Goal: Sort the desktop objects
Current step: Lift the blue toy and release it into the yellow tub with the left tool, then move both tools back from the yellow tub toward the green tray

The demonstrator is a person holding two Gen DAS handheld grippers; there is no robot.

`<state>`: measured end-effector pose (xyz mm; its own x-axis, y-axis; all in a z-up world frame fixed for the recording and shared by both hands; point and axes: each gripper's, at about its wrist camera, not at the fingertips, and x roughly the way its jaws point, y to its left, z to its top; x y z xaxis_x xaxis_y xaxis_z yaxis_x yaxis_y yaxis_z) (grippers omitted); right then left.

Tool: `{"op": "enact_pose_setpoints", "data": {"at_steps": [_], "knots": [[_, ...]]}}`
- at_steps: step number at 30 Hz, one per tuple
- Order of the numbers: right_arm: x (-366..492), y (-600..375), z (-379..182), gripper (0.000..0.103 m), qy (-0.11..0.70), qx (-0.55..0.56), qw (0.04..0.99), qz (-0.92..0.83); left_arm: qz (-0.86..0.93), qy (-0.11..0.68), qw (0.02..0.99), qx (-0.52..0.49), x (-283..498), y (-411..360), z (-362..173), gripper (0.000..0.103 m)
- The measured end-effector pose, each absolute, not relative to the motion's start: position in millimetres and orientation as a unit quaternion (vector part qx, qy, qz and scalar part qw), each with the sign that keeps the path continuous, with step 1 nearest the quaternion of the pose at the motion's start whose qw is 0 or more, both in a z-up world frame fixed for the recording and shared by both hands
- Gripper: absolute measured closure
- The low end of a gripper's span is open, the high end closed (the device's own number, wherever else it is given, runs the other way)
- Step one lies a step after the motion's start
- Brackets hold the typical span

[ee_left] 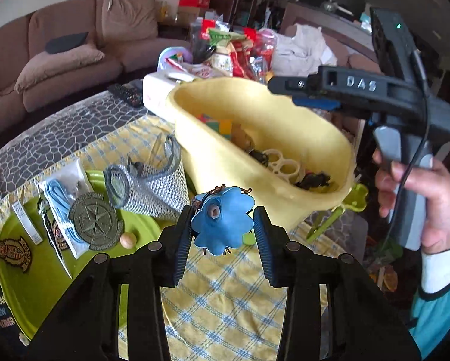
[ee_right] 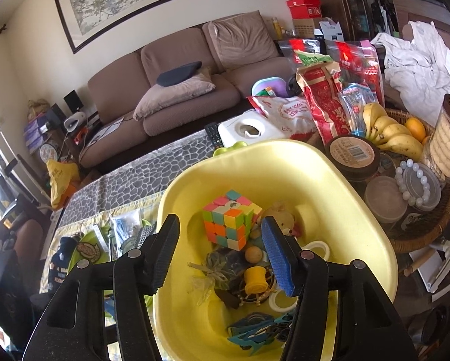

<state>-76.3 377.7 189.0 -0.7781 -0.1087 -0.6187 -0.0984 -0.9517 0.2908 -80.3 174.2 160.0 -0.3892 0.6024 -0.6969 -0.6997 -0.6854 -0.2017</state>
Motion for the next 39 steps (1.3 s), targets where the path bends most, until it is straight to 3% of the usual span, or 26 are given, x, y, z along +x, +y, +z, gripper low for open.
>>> {"op": "enact_pose_setpoints", "data": {"at_steps": [7,17,27,34,37,39], "knots": [[-72.3,386.3,192.6,0.038,-0.16,0.323,-0.016,-0.933,0.83,0.071,0.419,-0.36,-82.9,220.4,191.0,0.065],[-66.7,398.4,194.0,0.03,-0.16,0.317,-0.041,-0.934,0.822,0.1,0.42,-0.371,-86.1,273.3,173.5,0.063],[-66.5,401.0,190.7,0.025,-0.16,0.324,-0.043,-0.931,0.838,0.071,0.398,-0.366,-84.6,243.1,179.0,0.045],[-70.0,391.5,188.9,0.017,-0.155,0.33,-0.033,-0.931,0.861,0.034,0.367,-0.351,-87.7,201.2,192.2,0.015],[-74.3,387.4,185.7,0.005,-0.155,0.337,-0.025,-0.928,0.868,0.012,0.352,-0.351,-94.1,181.8,197.8,0.0],[-77.6,381.6,182.8,0.001,-0.149,0.345,-0.019,-0.927,0.874,0.001,0.338,-0.348,-97.9,168.2,201.3,0.0]]}}
